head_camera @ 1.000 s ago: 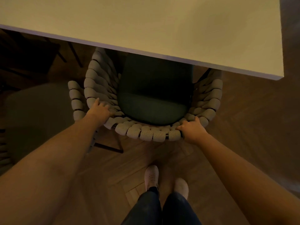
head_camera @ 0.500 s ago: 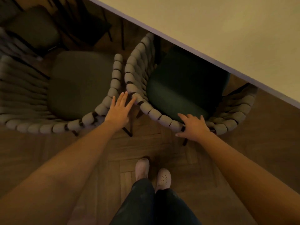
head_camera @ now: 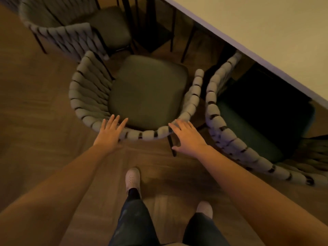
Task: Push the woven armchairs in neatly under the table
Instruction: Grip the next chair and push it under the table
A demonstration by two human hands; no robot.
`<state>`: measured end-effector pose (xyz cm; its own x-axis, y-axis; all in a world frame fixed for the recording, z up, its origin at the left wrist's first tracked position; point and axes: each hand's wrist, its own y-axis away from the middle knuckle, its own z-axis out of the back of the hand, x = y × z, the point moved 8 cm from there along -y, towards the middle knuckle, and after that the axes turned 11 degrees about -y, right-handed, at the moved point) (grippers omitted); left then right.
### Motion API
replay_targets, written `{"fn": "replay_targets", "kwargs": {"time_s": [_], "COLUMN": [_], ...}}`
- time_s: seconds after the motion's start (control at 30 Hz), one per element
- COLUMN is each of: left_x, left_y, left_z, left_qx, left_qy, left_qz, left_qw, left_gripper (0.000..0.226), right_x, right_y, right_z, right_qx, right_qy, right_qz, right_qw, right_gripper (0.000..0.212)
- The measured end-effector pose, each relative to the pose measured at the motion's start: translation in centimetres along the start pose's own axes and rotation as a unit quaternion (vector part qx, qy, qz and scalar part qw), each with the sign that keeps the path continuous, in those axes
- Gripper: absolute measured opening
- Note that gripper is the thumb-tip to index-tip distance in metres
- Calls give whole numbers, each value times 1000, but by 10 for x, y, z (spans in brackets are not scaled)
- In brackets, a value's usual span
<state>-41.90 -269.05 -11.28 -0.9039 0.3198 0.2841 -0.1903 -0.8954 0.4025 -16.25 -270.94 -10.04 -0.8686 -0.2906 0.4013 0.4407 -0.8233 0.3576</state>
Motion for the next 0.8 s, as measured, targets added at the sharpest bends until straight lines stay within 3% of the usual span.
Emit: {"fn": "replay_targets", "kwargs": {"time_s": [0.13,0.23,0.37,0.5,0.8], "left_x": [81,124,125,115,132], "left_y": [-20,-37,-65,-81,-145], "left_z": [-26,-45,-51,-56,-28], "left_qx": [62,112,107,104,111], "left_qy": [-44,-152,-183,-189,-192], "left_qz": [-53,-123,-198,-299,-289], "left_qw": [996,974,957,930,931], "left_gripper": [102,95,65,52,52], "right_x": [37,56,58,54,36], "right_y": [-56,-87,-105,-111,-151], "right_z": [-32,-49,-54,-53,-24], "right_qx": [94,141,166,149,145], "right_qy": [43,39,57,48,51], "right_qz": [-30,-71,-124,-122,-147], "right_qw": [994,987,977,980,977], "right_gripper": [89,69,42,28,38]}}
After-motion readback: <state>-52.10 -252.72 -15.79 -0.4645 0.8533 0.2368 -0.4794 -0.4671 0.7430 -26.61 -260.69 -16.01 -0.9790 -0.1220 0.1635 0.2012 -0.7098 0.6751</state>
